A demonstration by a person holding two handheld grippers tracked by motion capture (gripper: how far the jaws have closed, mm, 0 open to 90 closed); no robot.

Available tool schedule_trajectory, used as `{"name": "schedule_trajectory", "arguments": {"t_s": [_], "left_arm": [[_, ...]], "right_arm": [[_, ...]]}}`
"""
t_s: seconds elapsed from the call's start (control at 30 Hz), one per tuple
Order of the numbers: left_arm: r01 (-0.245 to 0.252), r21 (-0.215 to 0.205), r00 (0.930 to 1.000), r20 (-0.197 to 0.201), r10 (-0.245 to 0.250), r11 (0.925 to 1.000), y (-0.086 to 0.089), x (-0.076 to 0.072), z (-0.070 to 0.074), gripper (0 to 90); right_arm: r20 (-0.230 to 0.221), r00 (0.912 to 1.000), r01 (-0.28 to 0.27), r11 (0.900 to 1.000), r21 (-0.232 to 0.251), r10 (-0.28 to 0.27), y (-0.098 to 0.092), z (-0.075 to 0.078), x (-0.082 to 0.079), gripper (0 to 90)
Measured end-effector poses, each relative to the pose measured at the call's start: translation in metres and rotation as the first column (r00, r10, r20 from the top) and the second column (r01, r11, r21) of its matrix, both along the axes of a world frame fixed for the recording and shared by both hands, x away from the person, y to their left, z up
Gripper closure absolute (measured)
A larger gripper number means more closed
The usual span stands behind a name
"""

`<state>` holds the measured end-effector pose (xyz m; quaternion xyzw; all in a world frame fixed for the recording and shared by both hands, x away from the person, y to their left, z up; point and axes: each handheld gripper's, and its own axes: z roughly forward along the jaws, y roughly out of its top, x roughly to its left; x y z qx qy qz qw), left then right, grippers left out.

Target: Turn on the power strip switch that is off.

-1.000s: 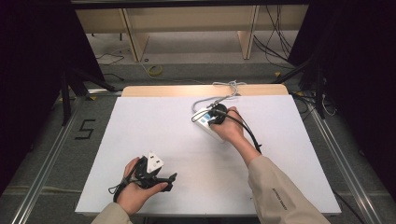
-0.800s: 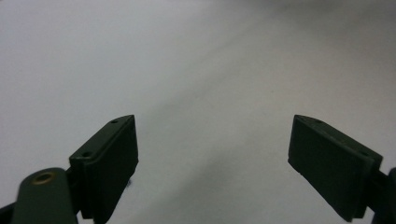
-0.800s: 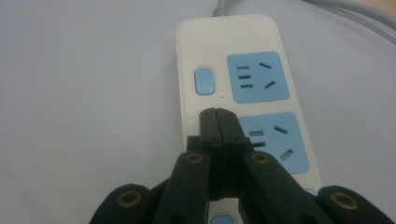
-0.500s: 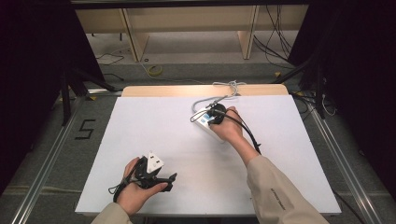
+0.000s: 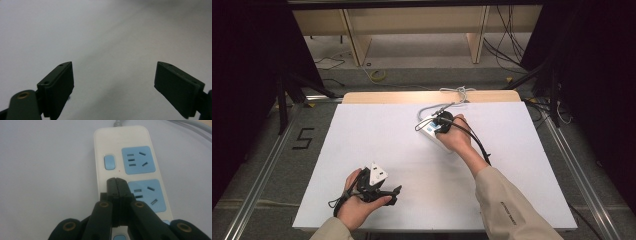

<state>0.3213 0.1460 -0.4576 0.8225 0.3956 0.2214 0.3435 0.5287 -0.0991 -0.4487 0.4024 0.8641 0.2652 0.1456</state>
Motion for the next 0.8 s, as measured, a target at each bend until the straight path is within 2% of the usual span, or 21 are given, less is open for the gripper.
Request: {"name": "schedule_trajectory", "arguments": {"t_s": [0.3, 0.43, 0.8], "left_arm": [[-0.004, 0.000, 1.0000, -0.001, 0.004, 1.0000, 0.0006, 0.0004, -0.0003, 15.5], [-0.005, -0.002, 1.0000, 0.000, 0.005, 1.0000, 0.0005, 0.0003, -0.0001, 15.5], [-0.003, 0.003, 1.0000, 0.000, 0.003, 1.0000, 0.0015, 0.0004, 0.0002, 15.5]], "right_arm": [[0.001, 1.0000, 0.003, 1.000, 0.017, -0.003, -0.0022, -0.0005, -0.0003, 90.0], [0.013, 0.9999, -0.006, 1.000, 0.002, 0.006, -0.0007, -0.0004, -0.0011, 90.0], [0.021, 0.9998, 0.002, 1.000, 0.000, -0.002, -0.0030, 0.0012, -0.0024, 90.0]]}}
